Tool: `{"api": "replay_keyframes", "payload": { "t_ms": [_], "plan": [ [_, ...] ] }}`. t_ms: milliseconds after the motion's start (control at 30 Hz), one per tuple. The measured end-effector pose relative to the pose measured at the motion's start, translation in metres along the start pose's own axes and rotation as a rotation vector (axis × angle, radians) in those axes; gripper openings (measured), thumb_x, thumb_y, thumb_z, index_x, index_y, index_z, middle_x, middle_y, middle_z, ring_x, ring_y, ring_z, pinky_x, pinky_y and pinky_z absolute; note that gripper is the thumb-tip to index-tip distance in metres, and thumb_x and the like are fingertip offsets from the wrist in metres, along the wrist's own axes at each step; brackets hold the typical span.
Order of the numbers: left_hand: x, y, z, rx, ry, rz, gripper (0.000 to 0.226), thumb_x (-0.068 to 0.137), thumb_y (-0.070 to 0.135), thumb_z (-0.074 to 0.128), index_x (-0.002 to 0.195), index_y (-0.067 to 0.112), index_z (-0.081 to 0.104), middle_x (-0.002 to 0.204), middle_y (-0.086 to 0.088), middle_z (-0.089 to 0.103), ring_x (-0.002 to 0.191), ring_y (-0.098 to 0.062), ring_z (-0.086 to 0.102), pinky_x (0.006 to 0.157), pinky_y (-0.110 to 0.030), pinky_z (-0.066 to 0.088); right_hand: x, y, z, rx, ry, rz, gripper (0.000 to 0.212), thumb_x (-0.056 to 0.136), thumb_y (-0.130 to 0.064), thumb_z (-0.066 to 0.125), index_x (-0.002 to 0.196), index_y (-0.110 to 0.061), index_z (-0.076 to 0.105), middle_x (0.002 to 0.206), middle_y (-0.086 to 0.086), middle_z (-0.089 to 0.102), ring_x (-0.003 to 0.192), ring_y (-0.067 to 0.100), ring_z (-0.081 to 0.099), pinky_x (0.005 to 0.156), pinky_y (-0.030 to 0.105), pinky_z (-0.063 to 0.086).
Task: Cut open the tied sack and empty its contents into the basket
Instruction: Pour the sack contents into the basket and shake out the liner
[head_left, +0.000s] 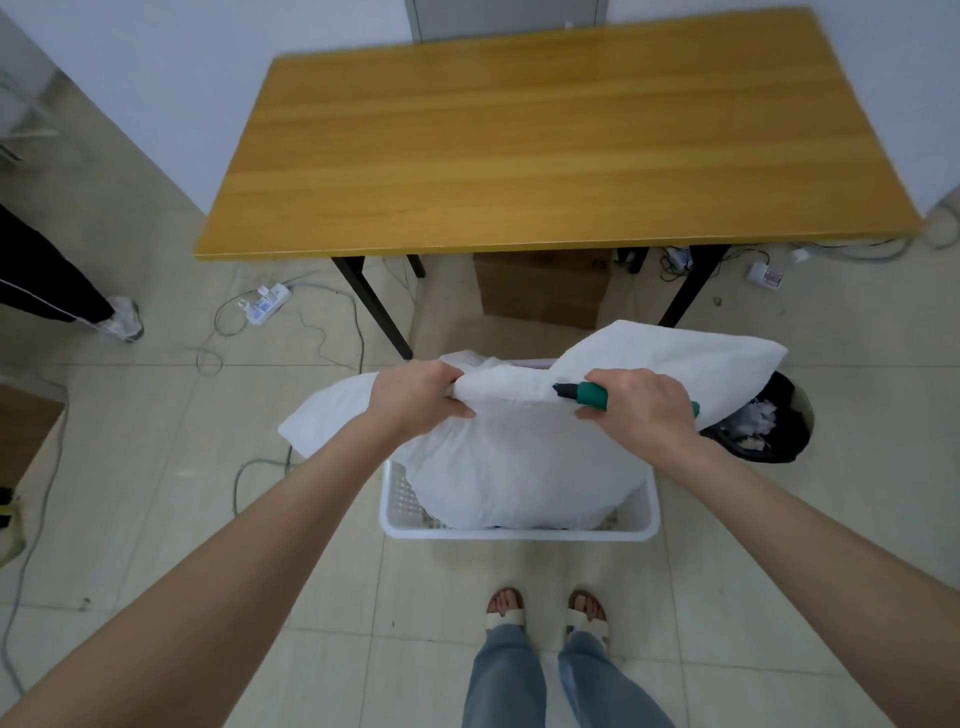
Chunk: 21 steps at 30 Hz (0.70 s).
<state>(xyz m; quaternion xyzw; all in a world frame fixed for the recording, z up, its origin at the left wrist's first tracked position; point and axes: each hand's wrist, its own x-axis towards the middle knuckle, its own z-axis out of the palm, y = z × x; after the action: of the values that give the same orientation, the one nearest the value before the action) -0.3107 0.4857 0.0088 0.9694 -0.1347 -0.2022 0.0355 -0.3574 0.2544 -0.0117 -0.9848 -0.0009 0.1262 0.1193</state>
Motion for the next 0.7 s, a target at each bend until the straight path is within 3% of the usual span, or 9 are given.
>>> {"api": "replay_keyframes", "payload": {
  "t_ms": [167,467,700],
  "plan": [
    [-0.006,0.004,-0.01,-0.008,0.008,0.023,0.024,0.082,0.045,0.064,0.092,0.022,0.064,0.081,0.004,0.061,0.074,-0.017,0.053,0.049,-0.023,0.031,-0.004,-0.001,-0.009,0.031,0.033,0.021,0.028,0.091,-0.042,0.058,0.114,-0.026,0.06,0.101,0.002,0.067,0.089,0.023,0.059,0.067,0.027,0.036],
    [-0.008,0.006,-0.034,-0.041,0.028,0.018,0.024,0.081,0.044,0.066,0.076,0.024,0.053,0.074,0.005,0.055,0.072,-0.018,0.053,0.054,-0.026,0.033,-0.005,-0.005,-0.025,0.087,0.114,0.046,0.026,0.091,-0.04,0.06,0.112,-0.025,0.062,0.1,0.003,0.068,0.091,0.025,0.059,0.066,0.028,0.035],
    [-0.014,0.008,-0.044,-0.029,0.028,0.017,0.024,0.082,0.043,0.066,0.077,0.023,0.053,0.074,0.004,0.055,0.073,-0.018,0.053,0.048,-0.024,0.029,-0.004,-0.006,-0.034,0.091,0.106,0.039,0.027,0.091,-0.04,0.06,0.114,-0.026,0.062,0.1,0.003,0.067,0.093,0.026,0.059,0.068,0.028,0.039]
  ]
}}
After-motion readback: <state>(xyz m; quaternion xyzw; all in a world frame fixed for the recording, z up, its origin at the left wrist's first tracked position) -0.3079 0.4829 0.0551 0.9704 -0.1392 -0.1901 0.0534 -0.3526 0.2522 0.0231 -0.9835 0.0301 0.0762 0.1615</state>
